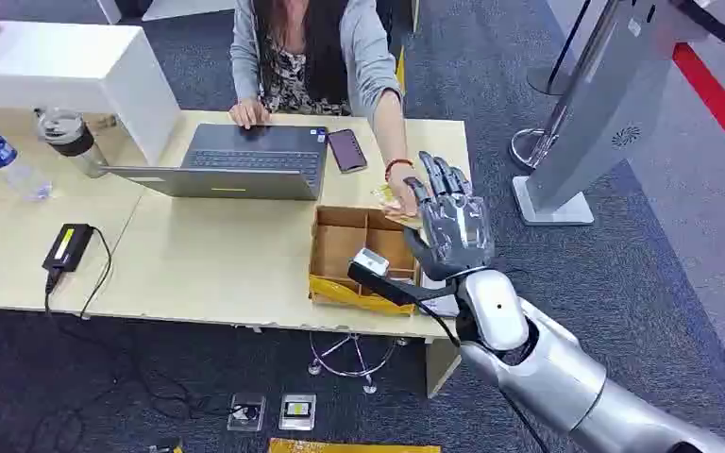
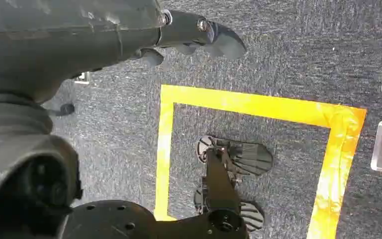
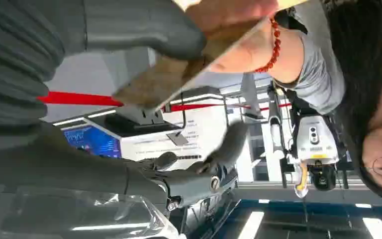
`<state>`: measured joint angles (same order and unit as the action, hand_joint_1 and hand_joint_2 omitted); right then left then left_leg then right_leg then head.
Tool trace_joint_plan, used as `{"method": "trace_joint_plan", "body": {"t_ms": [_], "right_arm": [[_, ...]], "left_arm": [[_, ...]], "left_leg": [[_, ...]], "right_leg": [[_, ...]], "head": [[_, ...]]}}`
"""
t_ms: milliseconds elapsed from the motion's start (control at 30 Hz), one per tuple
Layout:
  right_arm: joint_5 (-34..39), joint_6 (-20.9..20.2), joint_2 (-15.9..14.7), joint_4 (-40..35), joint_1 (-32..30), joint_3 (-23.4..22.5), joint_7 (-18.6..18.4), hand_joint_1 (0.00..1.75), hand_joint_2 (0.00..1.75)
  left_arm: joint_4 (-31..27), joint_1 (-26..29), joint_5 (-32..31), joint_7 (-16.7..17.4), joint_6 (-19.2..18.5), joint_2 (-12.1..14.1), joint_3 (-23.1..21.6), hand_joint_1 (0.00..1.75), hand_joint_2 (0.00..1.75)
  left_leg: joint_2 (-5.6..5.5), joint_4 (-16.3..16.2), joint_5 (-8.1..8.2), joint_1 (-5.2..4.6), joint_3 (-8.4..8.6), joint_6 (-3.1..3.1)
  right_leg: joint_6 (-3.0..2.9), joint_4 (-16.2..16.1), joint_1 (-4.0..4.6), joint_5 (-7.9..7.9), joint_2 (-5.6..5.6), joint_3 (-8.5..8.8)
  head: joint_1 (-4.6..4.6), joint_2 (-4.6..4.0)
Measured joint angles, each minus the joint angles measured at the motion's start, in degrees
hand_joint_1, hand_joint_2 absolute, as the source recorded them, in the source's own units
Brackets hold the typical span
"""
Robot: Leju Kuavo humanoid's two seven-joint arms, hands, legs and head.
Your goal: Pass the card to the sensor for recognition and then transmit it.
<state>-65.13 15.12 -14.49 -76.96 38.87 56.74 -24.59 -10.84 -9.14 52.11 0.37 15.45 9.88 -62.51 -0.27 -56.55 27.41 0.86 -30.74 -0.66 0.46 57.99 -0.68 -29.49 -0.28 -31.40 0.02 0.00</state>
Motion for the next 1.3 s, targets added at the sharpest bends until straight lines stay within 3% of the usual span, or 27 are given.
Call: {"method": "trace_joint_plan", "body": {"t_ms": [567, 1000, 1300], "right_arm": [[-0.7, -1.8, 0.0, 0.2, 0.0, 0.0, -0.2, 1.75, 1.75], [1.7, -6.4, -1.2, 0.3, -2.2, 0.0, -2.2, 1.75, 1.75], [5.0, -5.7, -1.7, 3.1, -4.4, 0.0, -1.4, 1.75, 1.75]], "left_arm": [[0.0, 0.0, -0.3, 0.1, 0.3, -0.3, 0.0, 0.00, 0.00], [0.0, 0.3, -0.6, 0.0, 0.1, -0.3, 0.0, 0.00, 0.00], [0.0, 0.3, -1.2, 0.0, 0.2, -0.3, 0.0, 0.00, 0.00]], "left_leg": [[0.02, 0.0, 0.00, 0.00, 0.00, 0.00], [0.06, 0.0, 0.00, 0.00, 0.00, 0.00], [0.06, 0.0, 0.00, 0.00, 0.00, 0.00]], "right_leg": [[0.00, 0.0, 0.00, 0.00, 0.01, -0.01], [0.00, 0.0, 0.00, 0.00, 0.05, -0.03], [-0.01, 0.0, 0.00, 0.01, 0.05, -0.04]], "head": [[0.00, 0.00], [0.02, 0.00], [0.00, 0.00]]}}
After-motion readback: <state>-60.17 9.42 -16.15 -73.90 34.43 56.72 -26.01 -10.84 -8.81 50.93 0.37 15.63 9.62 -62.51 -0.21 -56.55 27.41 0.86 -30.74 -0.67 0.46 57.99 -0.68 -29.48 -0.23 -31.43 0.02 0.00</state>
